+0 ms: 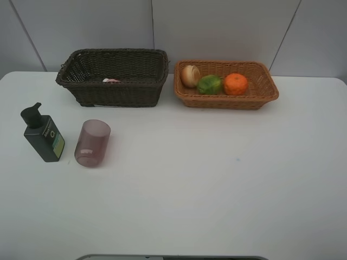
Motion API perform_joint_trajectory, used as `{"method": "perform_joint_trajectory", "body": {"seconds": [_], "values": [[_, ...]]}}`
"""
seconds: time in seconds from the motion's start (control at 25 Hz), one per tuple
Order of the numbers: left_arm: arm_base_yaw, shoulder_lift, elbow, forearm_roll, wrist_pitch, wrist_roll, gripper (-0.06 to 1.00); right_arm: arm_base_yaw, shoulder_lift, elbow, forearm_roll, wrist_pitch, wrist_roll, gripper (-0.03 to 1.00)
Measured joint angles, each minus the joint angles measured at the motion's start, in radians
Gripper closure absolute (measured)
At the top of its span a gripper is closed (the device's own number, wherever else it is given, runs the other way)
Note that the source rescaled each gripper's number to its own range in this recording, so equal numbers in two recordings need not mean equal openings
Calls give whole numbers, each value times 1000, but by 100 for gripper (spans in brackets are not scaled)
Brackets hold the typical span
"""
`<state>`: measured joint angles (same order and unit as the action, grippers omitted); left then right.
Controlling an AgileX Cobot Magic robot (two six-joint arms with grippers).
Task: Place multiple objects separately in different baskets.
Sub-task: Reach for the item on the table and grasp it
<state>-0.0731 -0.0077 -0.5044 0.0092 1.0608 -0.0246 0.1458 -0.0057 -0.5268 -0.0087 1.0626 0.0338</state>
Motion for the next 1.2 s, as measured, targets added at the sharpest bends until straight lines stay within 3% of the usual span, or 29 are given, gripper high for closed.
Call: {"method": "perform_joint_trajectory", "body": {"seconds": [0.44, 1.2], "values": [[0, 0, 0, 0, 0, 0, 13, -178, -1, 1, -7, -1, 8, 6], [0, 0, 0, 0, 0, 0, 13, -187, -2, 3, -7, -1, 9, 6]]}}
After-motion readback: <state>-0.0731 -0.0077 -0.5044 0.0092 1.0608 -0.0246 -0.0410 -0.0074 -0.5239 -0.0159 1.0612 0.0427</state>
